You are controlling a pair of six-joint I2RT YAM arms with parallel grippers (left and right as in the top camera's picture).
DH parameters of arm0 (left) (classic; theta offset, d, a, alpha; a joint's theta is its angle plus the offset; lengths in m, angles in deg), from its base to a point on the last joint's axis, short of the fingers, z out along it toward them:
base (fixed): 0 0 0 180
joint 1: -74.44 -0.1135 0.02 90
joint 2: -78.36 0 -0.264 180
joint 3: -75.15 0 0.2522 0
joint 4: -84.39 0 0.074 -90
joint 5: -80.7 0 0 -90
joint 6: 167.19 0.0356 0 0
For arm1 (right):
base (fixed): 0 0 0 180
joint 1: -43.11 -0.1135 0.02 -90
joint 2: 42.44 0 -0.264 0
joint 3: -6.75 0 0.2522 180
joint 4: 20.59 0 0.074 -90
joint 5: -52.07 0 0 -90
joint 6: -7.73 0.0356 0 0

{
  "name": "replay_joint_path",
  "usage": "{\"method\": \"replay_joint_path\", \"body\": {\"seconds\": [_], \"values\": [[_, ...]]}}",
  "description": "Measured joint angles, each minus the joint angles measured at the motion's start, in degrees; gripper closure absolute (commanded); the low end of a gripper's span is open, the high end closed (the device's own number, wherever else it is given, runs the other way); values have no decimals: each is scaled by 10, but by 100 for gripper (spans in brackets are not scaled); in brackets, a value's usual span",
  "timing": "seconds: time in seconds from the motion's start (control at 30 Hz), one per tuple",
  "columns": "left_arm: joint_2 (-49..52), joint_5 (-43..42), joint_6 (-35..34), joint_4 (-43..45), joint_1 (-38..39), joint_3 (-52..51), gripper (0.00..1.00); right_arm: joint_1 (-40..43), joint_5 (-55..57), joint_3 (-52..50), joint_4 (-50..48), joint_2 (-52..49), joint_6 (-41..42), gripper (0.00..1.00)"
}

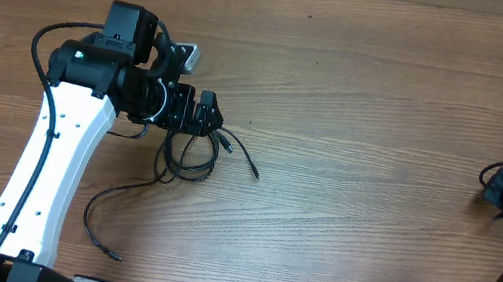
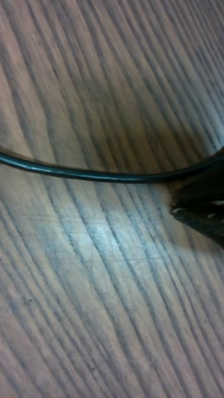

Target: Untangle cables

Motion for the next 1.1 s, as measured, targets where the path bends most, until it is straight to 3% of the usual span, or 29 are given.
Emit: {"method": "replay_joint_path", "body": {"seconds": [0.17, 0.37, 0.4, 0.43, 0.5, 0.7, 0.77, 1.1], "values": [[0, 0, 0, 0, 0, 0, 1, 3, 85, -12, -47, 1, 35, 96], [0, 0, 0, 0, 0, 0, 0, 54, 183, -23, -110, -3, 76, 87], [0, 0, 0, 0, 0, 0, 1, 63, 185, -20, -104, -3, 81, 80], [0, 0, 0, 0, 0, 0, 0, 70, 184, -17, -90, -3, 87, 60], [0, 0, 0, 0, 0, 0, 0, 72, 164, -6, -63, -3, 94, 33], [0, 0, 0, 6, 0, 0, 1, 42, -2, 98, 24, 28, 162, 12], [0, 0, 0, 21, 0, 0, 0, 27, -58, 129, 49, 61, 186, 0], [0, 0, 0, 70, 0, 0, 0, -48, -259, 160, 173, 235, 272, 0]]}}
